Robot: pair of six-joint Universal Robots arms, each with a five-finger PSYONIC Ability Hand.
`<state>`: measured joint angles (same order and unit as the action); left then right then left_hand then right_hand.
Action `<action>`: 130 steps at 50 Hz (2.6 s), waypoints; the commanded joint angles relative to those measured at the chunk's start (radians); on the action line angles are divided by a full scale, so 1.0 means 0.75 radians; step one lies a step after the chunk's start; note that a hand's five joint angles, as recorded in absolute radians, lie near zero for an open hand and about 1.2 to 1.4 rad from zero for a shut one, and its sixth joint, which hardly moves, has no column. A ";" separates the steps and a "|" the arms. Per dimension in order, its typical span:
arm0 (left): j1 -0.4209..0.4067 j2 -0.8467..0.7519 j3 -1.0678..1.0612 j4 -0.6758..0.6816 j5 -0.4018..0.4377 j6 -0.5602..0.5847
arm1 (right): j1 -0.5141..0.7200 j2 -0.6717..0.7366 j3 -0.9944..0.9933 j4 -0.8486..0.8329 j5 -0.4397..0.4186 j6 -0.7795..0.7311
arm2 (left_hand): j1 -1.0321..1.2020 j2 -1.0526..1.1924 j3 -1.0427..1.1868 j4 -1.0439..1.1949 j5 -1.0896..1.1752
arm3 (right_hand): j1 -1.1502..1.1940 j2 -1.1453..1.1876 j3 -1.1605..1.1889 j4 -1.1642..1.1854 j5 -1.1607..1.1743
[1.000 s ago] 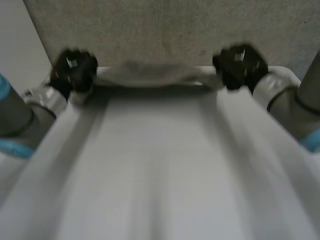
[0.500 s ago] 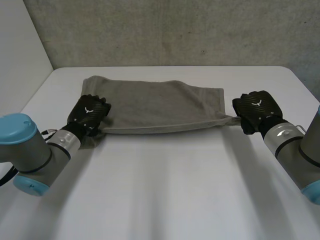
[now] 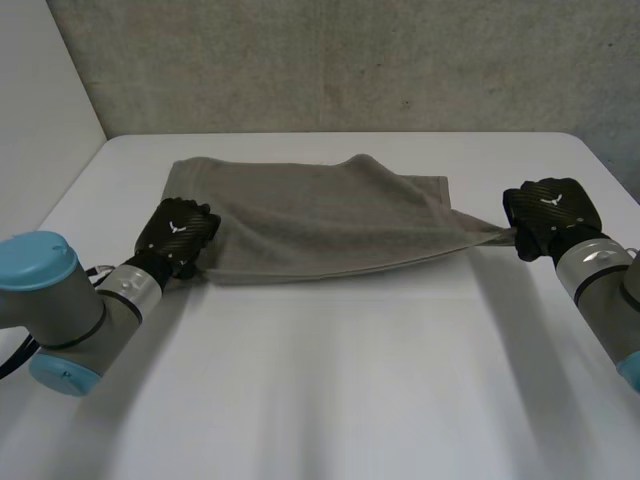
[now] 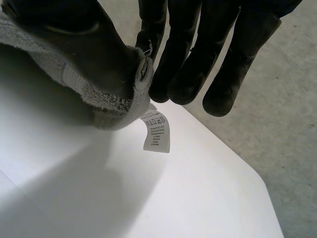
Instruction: Fold the towel.
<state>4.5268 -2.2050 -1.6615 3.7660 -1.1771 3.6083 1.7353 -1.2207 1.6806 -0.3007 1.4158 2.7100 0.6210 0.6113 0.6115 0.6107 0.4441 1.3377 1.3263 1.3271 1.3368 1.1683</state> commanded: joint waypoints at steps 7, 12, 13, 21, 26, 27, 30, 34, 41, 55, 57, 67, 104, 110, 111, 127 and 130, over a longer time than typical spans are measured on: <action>-0.002 0.005 -0.004 -0.002 0.005 -0.011 | -0.001 0.004 0.001 0.006 0.010 0.003 | 0.279 0.292 0.291 0.292 0.282 | 0.078 0.093 0.092 0.079 0.071; -0.004 -0.007 -0.004 -0.002 0.009 -0.007 | -0.001 0.010 0.007 0.006 0.010 0.001 | 0.263 0.276 0.276 0.277 0.266 | 0.078 0.093 0.092 0.079 0.071; -0.004 -0.009 -0.004 -0.002 0.009 -0.007 | -0.001 0.010 0.007 0.006 0.010 0.001 | 0.259 0.272 0.272 0.273 0.262 | 0.078 0.093 0.092 0.079 0.071; -0.002 -0.015 0.004 -0.008 0.009 -0.003 | -0.001 0.014 0.009 0.006 0.012 -0.001 | 0.247 0.260 0.260 0.261 0.251 | 0.078 0.093 0.092 0.079 0.071; 0.000 -0.018 0.015 -0.053 0.011 0.000 | -0.001 0.020 0.003 0.008 0.014 -0.007 | 0.244 0.256 0.256 0.257 0.247 | 0.078 0.093 0.092 0.079 0.071; 0.000 -0.018 0.021 -0.082 0.011 0.002 | -0.001 0.022 0.001 0.008 0.014 -0.007 | 0.244 0.256 0.256 0.257 0.247 | 0.078 0.093 0.092 0.079 0.071; 0.000 -0.015 0.027 -0.147 0.011 0.004 | -0.001 0.022 -0.001 0.010 0.016 -0.007 | 0.244 0.256 0.256 0.257 0.247 | 0.078 0.093 0.092 0.079 0.071; -0.002 -0.018 0.029 -0.217 0.011 0.006 | -0.003 0.022 -0.003 0.010 0.016 -0.007 | 0.244 0.256 0.256 0.257 0.247 | 0.078 0.093 0.092 0.079 0.071; -0.002 -0.038 0.051 -0.243 0.013 0.008 | -0.003 0.024 -0.007 0.010 0.016 -0.007 | 0.212 0.225 0.225 0.226 0.215 | 0.078 0.093 0.092 0.079 0.071; 0.002 -0.056 0.090 -0.254 0.001 0.008 | -0.003 0.038 -0.007 0.008 0.016 -0.009 | 0.232 0.245 0.244 0.245 0.235 | 0.078 0.093 0.092 0.079 0.071; 0.002 -0.065 0.090 -0.256 -0.003 0.030 | -0.003 0.038 -0.007 0.008 0.016 -0.009 | 0.271 0.284 0.283 0.284 0.274 | 0.078 0.093 0.092 0.079 0.071; 0.002 -0.065 0.105 -0.258 -0.044 0.169 | -0.011 0.036 -0.018 0.010 0.014 -0.005 | 1.033 1.045 1.045 1.046 1.036 | 0.078 0.093 0.092 0.079 0.071; 0.137 0.852 0.062 -0.591 0.130 -0.084 | -0.050 -0.348 -0.629 0.886 -0.143 -0.073 | 1.034 1.047 1.046 1.047 1.037 | 0.078 0.093 0.092 0.079 0.071; 0.137 0.676 0.053 -0.581 0.128 -0.070 | -0.029 -0.175 -0.641 0.884 -0.108 -0.187 | 1.034 1.047 1.046 1.047 1.037 | 0.078 0.093 0.092 0.079 0.071; 0.135 0.623 0.068 -0.579 0.128 -0.070 | -0.027 -0.140 -0.649 0.884 -0.102 -0.202 | 1.034 1.047 1.046 1.047 1.037 | 0.078 0.093 0.092 0.079 0.071; 0.082 0.042 0.601 -0.552 0.105 -0.072 | 0.067 0.249 -0.874 0.592 0.012 -0.196 | 1.034 1.047 1.046 1.047 1.037 | 0.078 0.093 0.092 0.079 0.071; 0.051 -0.036 0.823 -0.552 0.079 -0.086 | 0.110 0.310 -1.066 0.508 0.061 -0.155 | 1.034 1.047 1.046 1.047 1.037 | 0.078 0.093 0.092 0.079 0.071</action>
<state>4.5985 -2.1165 -1.2948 3.3526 -1.0930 3.5553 1.7628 -1.0882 1.0792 0.2076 1.4162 2.5580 1.2740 1.3471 1.3465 1.3603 1.1427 1.3379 1.3262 1.3271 1.3368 1.1714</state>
